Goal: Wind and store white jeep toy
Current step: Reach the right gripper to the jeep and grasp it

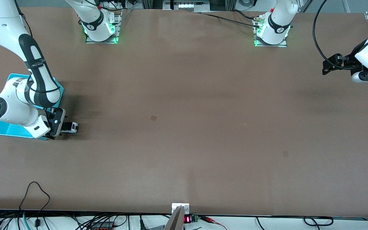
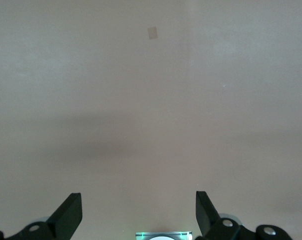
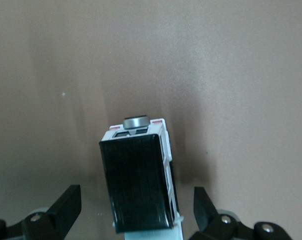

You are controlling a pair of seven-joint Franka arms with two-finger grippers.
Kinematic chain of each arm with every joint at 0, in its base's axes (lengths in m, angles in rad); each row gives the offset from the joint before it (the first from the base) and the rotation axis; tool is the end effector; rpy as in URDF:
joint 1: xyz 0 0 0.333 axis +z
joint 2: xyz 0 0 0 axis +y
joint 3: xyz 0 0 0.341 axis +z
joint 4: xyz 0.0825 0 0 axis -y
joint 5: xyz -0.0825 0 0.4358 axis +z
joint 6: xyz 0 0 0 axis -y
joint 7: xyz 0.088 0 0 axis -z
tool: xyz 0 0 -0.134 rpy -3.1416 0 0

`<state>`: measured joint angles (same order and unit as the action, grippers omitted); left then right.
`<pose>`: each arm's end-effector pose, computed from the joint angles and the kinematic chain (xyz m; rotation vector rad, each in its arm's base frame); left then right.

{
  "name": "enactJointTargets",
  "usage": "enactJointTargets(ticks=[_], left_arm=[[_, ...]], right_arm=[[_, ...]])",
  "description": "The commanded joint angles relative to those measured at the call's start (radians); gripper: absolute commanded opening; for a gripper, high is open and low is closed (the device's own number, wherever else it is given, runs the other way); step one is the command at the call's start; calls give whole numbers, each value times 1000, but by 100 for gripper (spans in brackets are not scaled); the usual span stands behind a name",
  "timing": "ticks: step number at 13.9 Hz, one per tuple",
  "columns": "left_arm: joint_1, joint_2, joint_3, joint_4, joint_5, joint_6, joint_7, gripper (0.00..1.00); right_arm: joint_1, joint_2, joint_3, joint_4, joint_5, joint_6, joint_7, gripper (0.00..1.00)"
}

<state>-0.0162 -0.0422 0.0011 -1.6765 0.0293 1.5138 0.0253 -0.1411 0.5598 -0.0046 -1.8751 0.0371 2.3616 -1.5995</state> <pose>0.5795 -0.0047 0.5883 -3.1067 0.0629 0.1877 0.6677 -0.0967 0.1602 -2.3215 -2.0097 0.0457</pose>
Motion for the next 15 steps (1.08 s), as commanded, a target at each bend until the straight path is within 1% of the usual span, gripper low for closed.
enactJointTargets(ticks=[1, 3, 4, 5, 6, 7, 9, 11, 13, 15], left_arm=[[1, -15, -1, -17, 18, 9, 8, 100], [8, -15, -1, -14, 18, 5, 7, 100], [16, -12, 0, -11, 18, 11, 7, 100], [27, -7, -1, -9, 18, 14, 7, 100], [27, -4, -1, -9, 18, 16, 7, 100], [27, 2, -3, -5, 15, 16, 7, 100], [35, 8, -1, -5, -5, 25, 4, 100], [38, 37, -1, -5, -22, 60, 4, 100], [38, 48, -1, -2, -23, 101, 5, 100], [38, 47, -3, 0, -25, 112, 5, 100]], right_arm=[[-14, 14, 11, -9, 41, 27, -57, 100], [-9, 14, 12, -7, 44, 25, -86, 42], [-11, 14, 14, -7, 44, 25, -89, 24], [-11, 14, 14, -6, 46, 25, -91, 12], [-11, 11, 14, -3, 44, 22, -94, 2], [-6, 3, 17, 1, 44, 16, -94, 0], [-6, -26, 43, 27, 46, 10, -85, 0], [0, -55, 52, 60, 52, -8, -68, 0], [0, -72, 58, 111, 90, -15, -34, 0], [-5, -106, 57, 120, 104, -28, 38, 0]])
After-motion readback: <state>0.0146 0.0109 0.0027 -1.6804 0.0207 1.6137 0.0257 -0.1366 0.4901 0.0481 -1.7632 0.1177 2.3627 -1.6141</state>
